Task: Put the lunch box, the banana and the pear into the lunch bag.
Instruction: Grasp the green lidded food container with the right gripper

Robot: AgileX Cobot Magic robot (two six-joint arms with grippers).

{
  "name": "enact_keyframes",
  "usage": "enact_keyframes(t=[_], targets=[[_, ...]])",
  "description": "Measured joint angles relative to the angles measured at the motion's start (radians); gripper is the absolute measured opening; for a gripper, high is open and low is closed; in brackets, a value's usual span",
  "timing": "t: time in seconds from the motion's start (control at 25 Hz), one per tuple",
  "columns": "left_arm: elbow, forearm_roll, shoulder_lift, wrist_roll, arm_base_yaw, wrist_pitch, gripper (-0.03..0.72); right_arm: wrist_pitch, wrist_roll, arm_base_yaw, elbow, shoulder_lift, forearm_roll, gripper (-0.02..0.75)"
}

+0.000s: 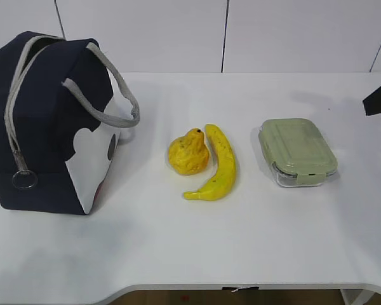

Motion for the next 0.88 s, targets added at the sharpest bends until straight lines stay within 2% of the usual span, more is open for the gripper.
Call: enact_keyframes(t=[0.44,0.88], targets=[[0.0,0.0,0.0,-0.002,0.0,0.0,0.309,-0.005,-0.029,-0.005,-0.032,0.2,0.09,0.493],[0.0,0.0,0.0,-0.002,0.0,0.0,0.309,-0.012,-0.034,-0.005,-0.086,0.246,0.079,0.492]])
